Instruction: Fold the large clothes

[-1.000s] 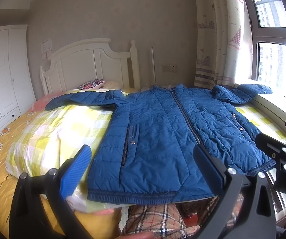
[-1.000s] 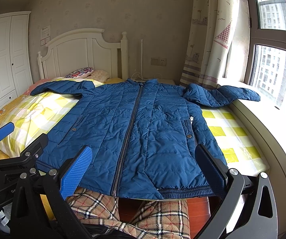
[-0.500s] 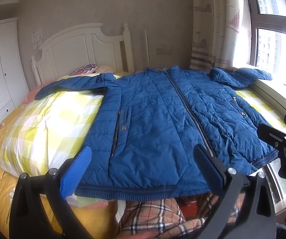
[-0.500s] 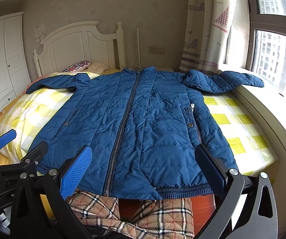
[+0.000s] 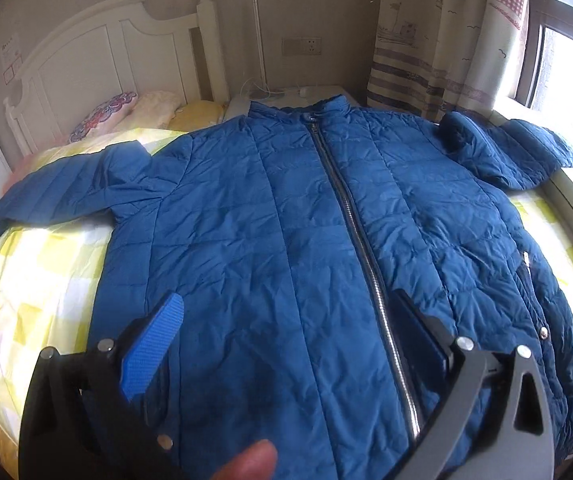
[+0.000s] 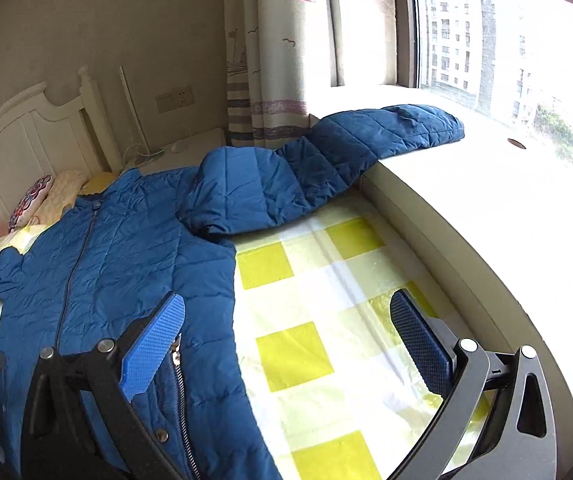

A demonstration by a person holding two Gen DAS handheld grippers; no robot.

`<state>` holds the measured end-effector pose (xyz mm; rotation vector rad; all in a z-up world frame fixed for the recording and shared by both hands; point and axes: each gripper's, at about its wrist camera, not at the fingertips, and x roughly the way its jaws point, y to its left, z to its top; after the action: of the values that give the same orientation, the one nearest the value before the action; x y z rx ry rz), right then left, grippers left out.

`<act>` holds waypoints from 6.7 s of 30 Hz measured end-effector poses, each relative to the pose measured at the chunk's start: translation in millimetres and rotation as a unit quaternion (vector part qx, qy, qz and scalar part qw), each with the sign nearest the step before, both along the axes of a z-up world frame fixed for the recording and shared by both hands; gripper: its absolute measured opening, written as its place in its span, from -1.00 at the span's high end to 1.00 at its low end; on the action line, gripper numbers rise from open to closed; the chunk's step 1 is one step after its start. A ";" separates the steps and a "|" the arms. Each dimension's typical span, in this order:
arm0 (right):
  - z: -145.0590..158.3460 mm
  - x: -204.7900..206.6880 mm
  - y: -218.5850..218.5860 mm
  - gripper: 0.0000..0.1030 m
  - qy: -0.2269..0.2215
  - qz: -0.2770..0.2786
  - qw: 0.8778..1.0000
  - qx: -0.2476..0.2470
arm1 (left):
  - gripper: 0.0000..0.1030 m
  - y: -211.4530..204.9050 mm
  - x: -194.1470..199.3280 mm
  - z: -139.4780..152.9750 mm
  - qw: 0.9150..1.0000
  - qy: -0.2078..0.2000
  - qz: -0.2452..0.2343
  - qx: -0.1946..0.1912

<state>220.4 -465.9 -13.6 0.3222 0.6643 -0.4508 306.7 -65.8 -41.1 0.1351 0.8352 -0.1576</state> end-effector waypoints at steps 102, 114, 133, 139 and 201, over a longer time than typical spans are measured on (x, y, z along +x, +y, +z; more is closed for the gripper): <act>-54.3 100.8 86.5 -0.53 -0.063 0.139 0.987 0.057 | -0.95 -5.8 112.8 -29.4 0.978 0.053 -0.034 -0.198; -88.1 99.9 70.9 -0.53 -0.056 0.107 0.987 0.102 | 0.50 -84.2 153.1 -48.8 0.988 0.055 -0.014 -0.140; -89.8 101.7 68.1 -0.54 -0.057 0.106 0.986 0.113 | 0.60 129.4 123.9 26.3 0.985 -0.006 0.087 -0.151; -90.8 103.4 66.9 -0.54 -0.054 0.104 0.987 0.113 | -0.08 138.9 109.5 -5.9 0.992 -0.024 0.104 -0.063; -86.0 303.1 95.7 -0.56 0.121 0.128 0.984 0.011 | -0.83 93.4 149.3 -54.9 0.993 -0.009 0.102 -0.058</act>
<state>523.5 -370.3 -99.5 0.1994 0.9356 -0.2391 456.0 27.7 -96.0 -0.0583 0.8143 -0.0134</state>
